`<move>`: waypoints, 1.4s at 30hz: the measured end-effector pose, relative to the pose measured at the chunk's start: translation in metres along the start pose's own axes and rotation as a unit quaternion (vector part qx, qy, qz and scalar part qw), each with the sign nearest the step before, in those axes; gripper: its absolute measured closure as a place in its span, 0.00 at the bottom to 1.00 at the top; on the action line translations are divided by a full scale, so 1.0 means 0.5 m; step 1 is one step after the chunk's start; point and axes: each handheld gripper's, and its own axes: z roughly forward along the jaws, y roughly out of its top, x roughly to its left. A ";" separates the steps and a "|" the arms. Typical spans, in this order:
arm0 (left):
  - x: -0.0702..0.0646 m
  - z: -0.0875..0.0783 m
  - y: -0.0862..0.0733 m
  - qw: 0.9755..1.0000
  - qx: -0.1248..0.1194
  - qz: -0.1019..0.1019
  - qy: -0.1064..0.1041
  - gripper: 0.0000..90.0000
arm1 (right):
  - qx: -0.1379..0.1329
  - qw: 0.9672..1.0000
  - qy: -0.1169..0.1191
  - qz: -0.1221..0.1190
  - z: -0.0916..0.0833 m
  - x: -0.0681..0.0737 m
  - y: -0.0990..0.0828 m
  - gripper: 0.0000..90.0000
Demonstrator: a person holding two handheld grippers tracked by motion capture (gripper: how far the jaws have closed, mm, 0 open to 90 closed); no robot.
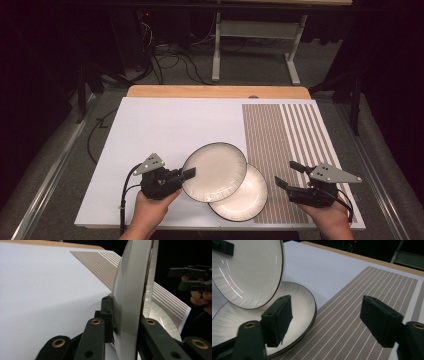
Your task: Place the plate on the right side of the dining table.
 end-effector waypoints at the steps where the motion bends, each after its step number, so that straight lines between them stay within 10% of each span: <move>1: 0.000 -0.002 0.001 1.000 -0.004 0.008 0.005 0.89 | -0.003 1.000 -0.001 0.002 -0.001 -0.001 0.000 0.26; 7: -0.003 -0.014 0.003 0.998 -0.014 0.053 0.015 0.89 | -0.025 0.999 -0.024 0.002 -0.012 -0.003 -0.001 0.02; 13: -0.013 -0.018 0.004 0.995 -0.012 0.093 0.020 0.88 | -0.025 0.998 -0.046 0.017 -0.015 -0.013 -0.010 0.00; 29: -0.020 -0.020 0.006 0.993 -0.008 0.119 0.018 0.88 | -0.038 0.999 -0.027 0.007 -0.008 0.005 0.010 0.01; 42: -0.021 -0.020 0.006 0.992 -0.009 0.126 0.016 0.88 | -0.023 0.999 0.024 -0.020 0.063 0.067 0.036 0.02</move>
